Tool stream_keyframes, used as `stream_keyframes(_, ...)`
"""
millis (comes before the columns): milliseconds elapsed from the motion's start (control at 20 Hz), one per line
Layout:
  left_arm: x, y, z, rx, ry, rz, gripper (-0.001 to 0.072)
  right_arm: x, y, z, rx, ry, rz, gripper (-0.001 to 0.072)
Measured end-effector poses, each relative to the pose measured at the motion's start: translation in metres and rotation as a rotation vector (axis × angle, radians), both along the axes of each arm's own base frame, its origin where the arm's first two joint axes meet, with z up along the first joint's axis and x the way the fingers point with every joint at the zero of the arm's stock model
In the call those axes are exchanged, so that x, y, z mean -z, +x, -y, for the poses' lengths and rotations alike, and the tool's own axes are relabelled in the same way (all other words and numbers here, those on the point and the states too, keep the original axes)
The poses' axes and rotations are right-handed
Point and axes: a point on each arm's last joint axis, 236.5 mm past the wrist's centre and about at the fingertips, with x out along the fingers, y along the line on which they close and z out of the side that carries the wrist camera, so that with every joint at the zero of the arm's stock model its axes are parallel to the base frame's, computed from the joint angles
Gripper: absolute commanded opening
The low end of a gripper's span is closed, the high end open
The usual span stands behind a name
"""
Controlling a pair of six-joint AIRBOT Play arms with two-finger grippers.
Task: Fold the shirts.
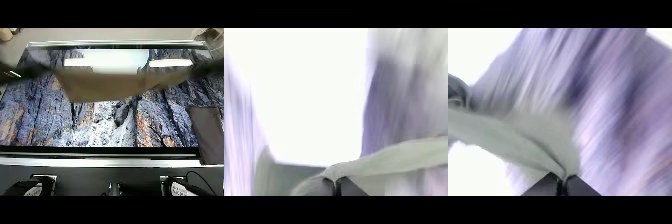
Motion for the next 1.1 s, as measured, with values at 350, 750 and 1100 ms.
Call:
stream_keyframes(350, -0.263, -0.226, -0.031, -0.160, 0.005, 0.806, 0.0026, -0.269, -0.205, -0.037, 0.061, -0.170, 0.745, 0.0013)
stream_keyframes(750, -0.234, -0.207, -0.053, -0.258, 0.121, 0.672, 0.0026, -0.275, -0.228, -0.046, 0.059, -0.103, 0.754, 0.0014)
stream_keyframes(1100, 0.017, -0.053, -0.060, -0.185, 0.274, -0.082, 0.0026, -0.050, -0.076, -0.024, -0.014, 0.014, -0.013, 0.0013)
